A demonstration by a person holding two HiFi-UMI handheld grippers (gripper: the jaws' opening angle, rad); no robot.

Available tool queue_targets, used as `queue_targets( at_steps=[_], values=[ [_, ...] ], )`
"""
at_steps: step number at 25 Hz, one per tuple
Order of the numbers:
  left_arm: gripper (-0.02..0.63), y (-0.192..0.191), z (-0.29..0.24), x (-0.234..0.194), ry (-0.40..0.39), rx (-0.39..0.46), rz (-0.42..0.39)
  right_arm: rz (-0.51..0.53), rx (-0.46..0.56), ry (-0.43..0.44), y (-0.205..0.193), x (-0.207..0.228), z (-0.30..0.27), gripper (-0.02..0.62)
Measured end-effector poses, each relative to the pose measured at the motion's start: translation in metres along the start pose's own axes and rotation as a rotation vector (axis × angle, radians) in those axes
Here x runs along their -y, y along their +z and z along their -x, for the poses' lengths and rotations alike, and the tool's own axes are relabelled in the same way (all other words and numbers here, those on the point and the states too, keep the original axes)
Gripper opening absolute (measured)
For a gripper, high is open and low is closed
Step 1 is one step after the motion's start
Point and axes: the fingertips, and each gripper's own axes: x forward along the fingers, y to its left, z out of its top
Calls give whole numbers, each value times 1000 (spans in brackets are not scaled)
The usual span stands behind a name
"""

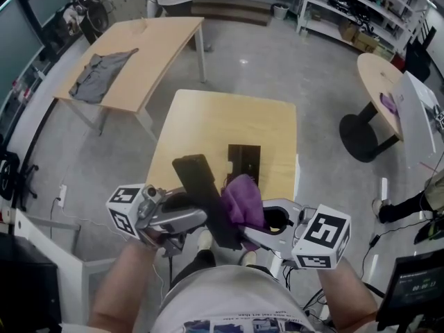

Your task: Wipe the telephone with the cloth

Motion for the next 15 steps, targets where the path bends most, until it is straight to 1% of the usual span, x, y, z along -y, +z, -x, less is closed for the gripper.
queue_targets(
  at_steps=[3,6,12,15],
  values=[
    [83,1,4,-5,18,8,8,-20,-8,-31,-10,5,6,114],
    [83,-1,7,-12,43,9,20,-10,20,-92,0,17,17,114],
    [83,-8,10,-30,109,-7,39,101,122,-194,66,27,40,114],
    [83,-14,10,-39,140,-24,52,143,169,-221,97,27,45,114]
  ],
)
